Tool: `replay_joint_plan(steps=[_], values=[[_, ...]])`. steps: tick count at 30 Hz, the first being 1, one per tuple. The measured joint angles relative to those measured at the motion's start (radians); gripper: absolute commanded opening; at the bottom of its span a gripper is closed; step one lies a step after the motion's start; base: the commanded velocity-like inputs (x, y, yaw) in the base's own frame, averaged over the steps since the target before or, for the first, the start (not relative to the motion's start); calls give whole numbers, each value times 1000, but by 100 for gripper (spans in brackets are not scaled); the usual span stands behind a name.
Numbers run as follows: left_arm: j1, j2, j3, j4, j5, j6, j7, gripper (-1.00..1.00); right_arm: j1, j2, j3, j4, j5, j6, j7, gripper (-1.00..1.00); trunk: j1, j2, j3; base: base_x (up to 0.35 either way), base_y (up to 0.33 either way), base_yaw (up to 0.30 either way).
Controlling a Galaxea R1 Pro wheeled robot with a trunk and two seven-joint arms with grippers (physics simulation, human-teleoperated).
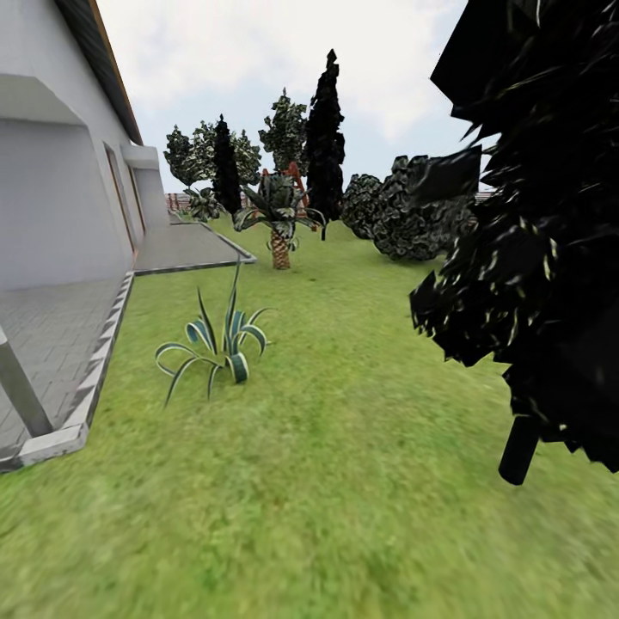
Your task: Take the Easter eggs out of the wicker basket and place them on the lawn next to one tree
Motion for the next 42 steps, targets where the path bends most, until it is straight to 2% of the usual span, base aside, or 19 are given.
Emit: replay_joint_plan(steps=[19,32,42], values=[[0,0,0,0,0,0,0,100,0,-1,0,0,0,-1,0,100,0,0,0,281,213,-3],[0,0,0,0,1,0,0,100,0,-1,0,0,0,-1,0,100,0,0,0,331,99,-251],[0,0,0,0,1,0,0,100,0,-1,0,0,0,1,0,100,0,0,0,334,85,-41]])
